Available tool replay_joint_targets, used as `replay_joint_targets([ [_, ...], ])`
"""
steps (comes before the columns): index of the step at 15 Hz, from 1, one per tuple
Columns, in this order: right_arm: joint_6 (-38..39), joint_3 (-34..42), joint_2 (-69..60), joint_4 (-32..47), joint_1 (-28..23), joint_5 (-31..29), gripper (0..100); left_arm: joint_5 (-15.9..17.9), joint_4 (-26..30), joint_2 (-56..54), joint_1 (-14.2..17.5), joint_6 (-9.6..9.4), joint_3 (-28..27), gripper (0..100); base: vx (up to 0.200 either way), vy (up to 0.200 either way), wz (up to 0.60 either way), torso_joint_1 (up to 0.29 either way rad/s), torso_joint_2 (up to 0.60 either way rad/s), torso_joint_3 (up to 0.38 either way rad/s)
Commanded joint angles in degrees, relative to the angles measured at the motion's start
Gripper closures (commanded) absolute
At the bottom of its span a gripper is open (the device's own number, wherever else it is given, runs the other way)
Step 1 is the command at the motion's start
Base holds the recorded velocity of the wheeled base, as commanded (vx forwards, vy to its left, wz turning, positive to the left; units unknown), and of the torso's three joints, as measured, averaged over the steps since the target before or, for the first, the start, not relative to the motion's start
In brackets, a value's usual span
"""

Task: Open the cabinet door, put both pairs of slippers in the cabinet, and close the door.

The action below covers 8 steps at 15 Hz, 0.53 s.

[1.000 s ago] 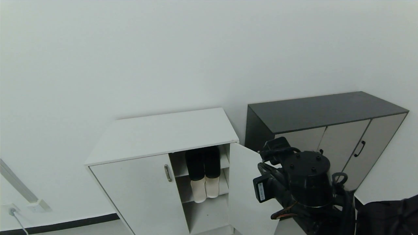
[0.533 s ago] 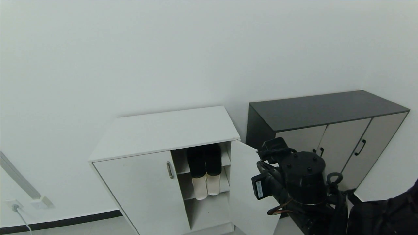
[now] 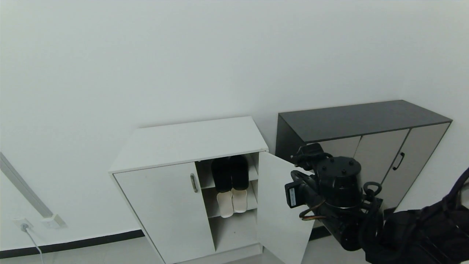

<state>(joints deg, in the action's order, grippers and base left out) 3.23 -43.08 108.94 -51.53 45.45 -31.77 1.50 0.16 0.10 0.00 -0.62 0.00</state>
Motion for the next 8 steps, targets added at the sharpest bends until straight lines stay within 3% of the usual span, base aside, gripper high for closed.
replay_joint_targets([
  [1,0.0,-2.7,1.2,1.3,-3.3,0.9,100,0.0,0.0,0.0,0.0,0.01,0.0,100,0.0,0.0,0.0,0.0,0.0,0.0],
  [8,3.2,-10.6,5.4,8.0,-14.3,9.4,100,0.0,0.0,0.0,0.0,0.01,0.0,100,0.0,0.0,0.0,0.0,0.0,0.0],
])
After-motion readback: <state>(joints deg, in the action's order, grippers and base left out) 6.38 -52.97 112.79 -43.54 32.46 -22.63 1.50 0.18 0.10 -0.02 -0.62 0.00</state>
